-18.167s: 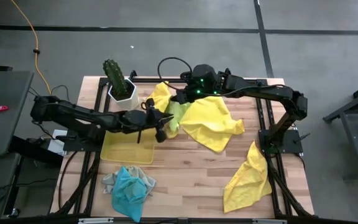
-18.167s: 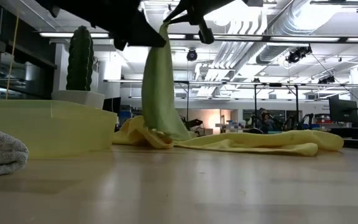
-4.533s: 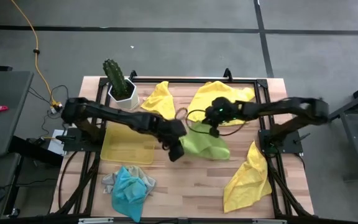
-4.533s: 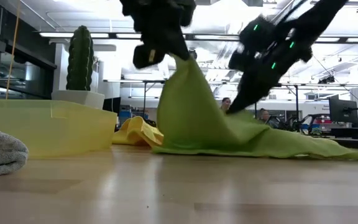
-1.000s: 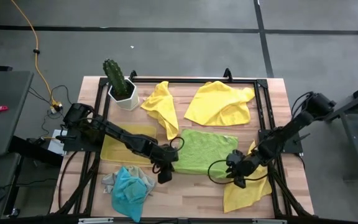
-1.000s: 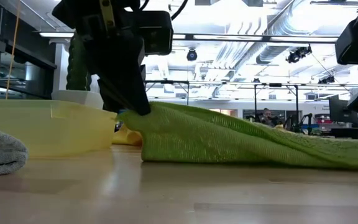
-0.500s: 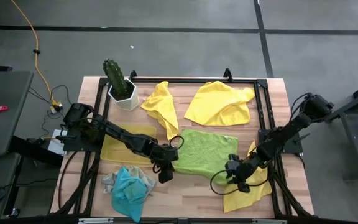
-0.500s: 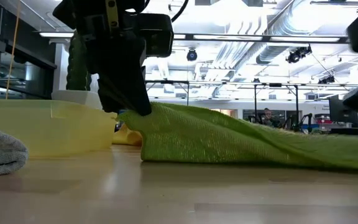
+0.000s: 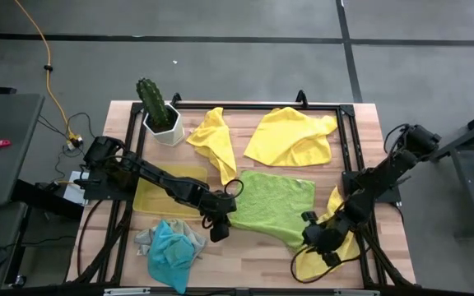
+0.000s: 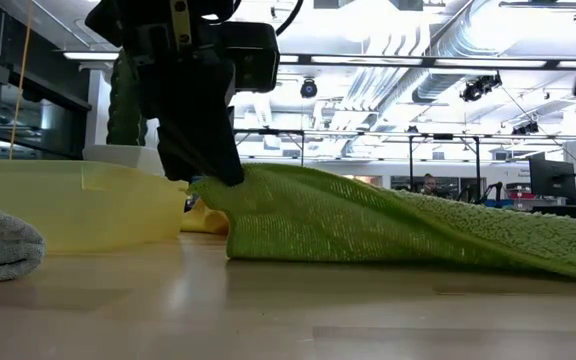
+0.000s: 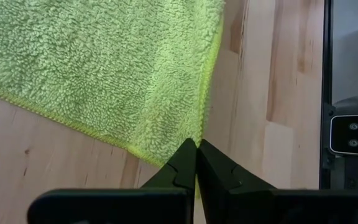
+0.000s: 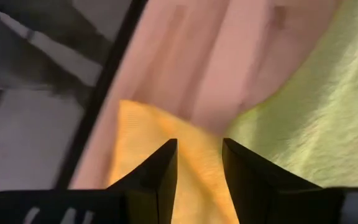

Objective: Fold microfiber towels
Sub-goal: Fold the green microfiber towel

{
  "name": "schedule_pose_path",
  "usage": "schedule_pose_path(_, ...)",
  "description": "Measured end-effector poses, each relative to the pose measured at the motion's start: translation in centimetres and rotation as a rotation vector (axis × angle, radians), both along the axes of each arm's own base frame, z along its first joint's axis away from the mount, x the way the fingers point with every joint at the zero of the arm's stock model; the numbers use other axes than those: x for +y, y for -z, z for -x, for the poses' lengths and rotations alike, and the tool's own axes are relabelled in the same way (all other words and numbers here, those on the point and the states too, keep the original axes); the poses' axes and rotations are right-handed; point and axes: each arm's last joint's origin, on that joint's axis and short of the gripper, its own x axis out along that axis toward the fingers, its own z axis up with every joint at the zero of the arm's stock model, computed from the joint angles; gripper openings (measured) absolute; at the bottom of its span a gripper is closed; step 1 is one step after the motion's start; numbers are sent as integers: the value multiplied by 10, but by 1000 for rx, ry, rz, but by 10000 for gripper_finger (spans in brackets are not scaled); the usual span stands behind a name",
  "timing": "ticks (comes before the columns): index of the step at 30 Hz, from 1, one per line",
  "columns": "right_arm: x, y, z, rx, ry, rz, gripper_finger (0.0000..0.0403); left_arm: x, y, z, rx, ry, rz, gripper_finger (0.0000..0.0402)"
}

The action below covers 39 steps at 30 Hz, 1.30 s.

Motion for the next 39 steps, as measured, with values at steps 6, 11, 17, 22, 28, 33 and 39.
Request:
schedule_pose_path(6, 0, 21, -12, 34, 23, 70, 119, 0, 0, 0, 2, -3, 4, 0)
schedule_pose_path(11, 7, 35, -20, 22, 21, 51, 119, 0, 0, 0, 2, -4, 6, 0)
schedule_pose_path(17, 9, 47, -21, 78, 64, 57, 119, 0, 0, 0, 3, -4, 6, 0)
schedule_pose_path(22, 9, 48, -21, 86, 71, 56, 118, 0, 0, 0, 3, -4, 6, 0)
schedule_pose_path(28, 9, 48, -21, 94, 84, 51, 65, 0, 0, 0, 2, -4, 6, 0)
schedule_pose_path(33, 9, 48, -21, 105, 111, 35, 6, 0, 0, 0, 3, -4, 6, 0)
schedule_pose_path(39, 8, 38, -19, 93, 121, -9, 16, 0, 0, 0, 3, -4, 6, 0)
